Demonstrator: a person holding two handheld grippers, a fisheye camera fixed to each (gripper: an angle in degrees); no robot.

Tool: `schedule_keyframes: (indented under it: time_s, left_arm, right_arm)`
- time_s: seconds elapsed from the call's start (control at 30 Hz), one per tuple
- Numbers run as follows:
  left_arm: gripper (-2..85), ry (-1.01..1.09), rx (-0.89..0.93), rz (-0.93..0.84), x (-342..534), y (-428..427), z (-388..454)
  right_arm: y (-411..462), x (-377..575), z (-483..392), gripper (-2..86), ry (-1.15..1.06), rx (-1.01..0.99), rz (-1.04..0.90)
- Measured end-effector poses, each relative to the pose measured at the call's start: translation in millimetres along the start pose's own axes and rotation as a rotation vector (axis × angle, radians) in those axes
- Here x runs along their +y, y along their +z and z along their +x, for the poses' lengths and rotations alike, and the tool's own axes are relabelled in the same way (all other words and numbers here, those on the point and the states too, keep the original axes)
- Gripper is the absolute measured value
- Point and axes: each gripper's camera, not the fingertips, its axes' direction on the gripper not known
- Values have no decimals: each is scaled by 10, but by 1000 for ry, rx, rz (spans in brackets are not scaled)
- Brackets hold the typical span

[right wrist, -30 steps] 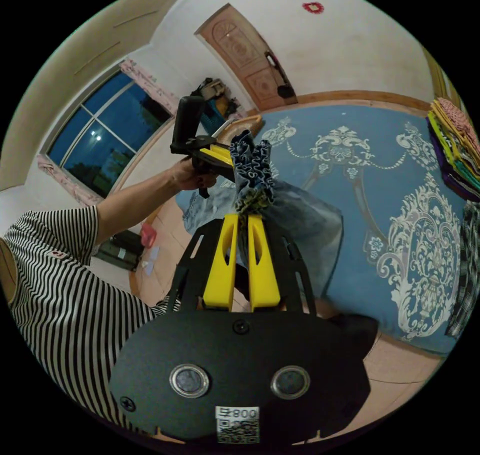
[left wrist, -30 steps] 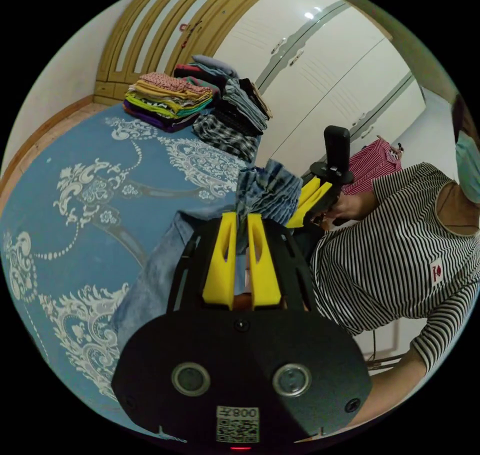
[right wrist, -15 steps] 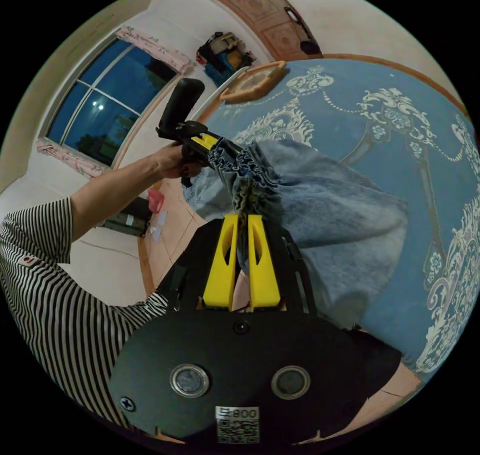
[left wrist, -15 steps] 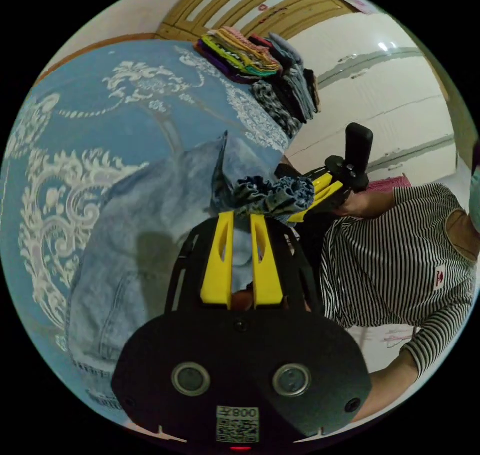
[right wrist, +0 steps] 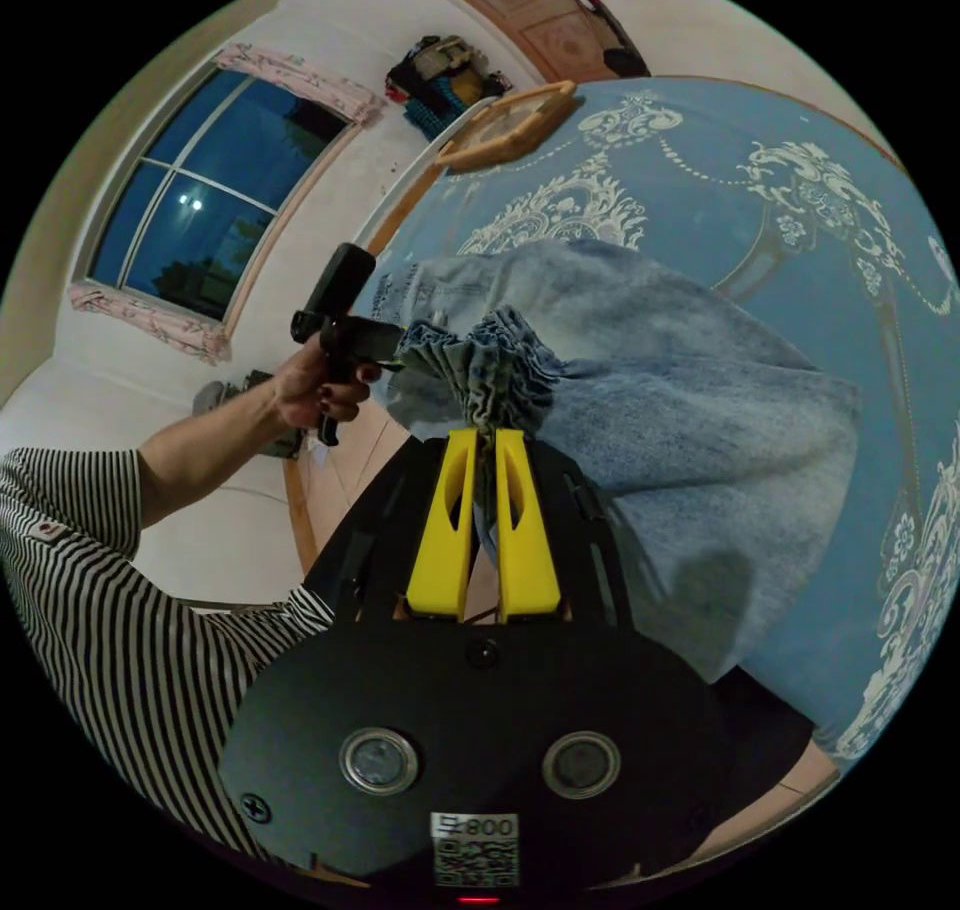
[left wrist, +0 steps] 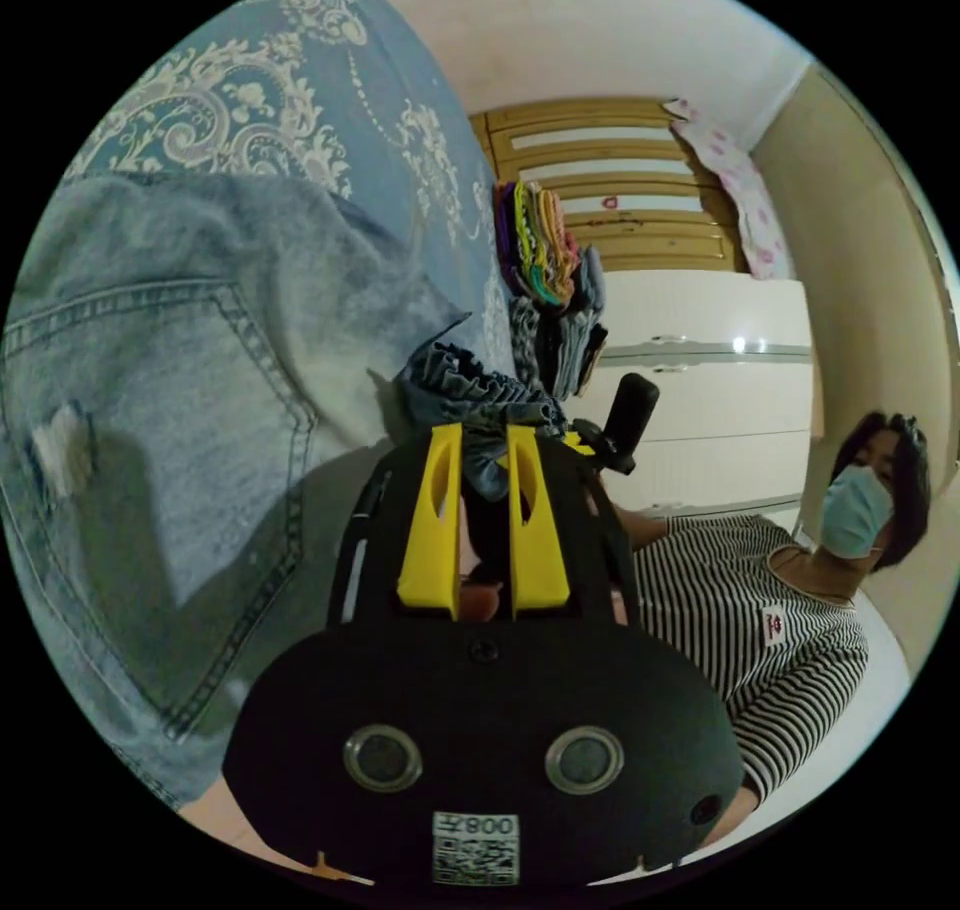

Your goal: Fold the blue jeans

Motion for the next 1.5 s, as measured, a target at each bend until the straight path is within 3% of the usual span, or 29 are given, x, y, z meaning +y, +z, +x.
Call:
schedule_keyframes:
  time_s: [0.23, 0.3, 0.47, 0.8, 1.07, 1.17, 1.33, 1.5]
  left_arm:
    - [95, -16, -45, 118, 277, -645, -61]
    - [109, -93, -91, 60, 467, -717, -217]
    - [138, -188, -163, 61, 799, -876, -347]
    - [124, -342, -259, 139, 1087, -1052, -516]
    - [97, -140, -349, 42, 1100, -1153, -30]
    - [98, -144, -422, -21, 1143, -1072, 3]
    - [99, -174, -439, 40, 1318, -1023, 88]
    - [93, -108, -570, 53, 1442, -887, 356]
  right_arm:
    - [-152, -325, -128, 30, -39, 85, 148]
    - [-30, -407, -127, 31, -51, 97, 114]
    - [608, -560, -29, 37, -95, 85, -173]
    - [159, -637, 272, 29, -75, -19, -57]
    - [-427, -516, 977, 16, 123, 26, 93]
    - [-412, -509, 1171, 6, 159, 61, 63]
    - [-244, -498, 1438, 2, 214, 94, -54]
    - [-308, -428, 1645, 1, 243, 134, -58]
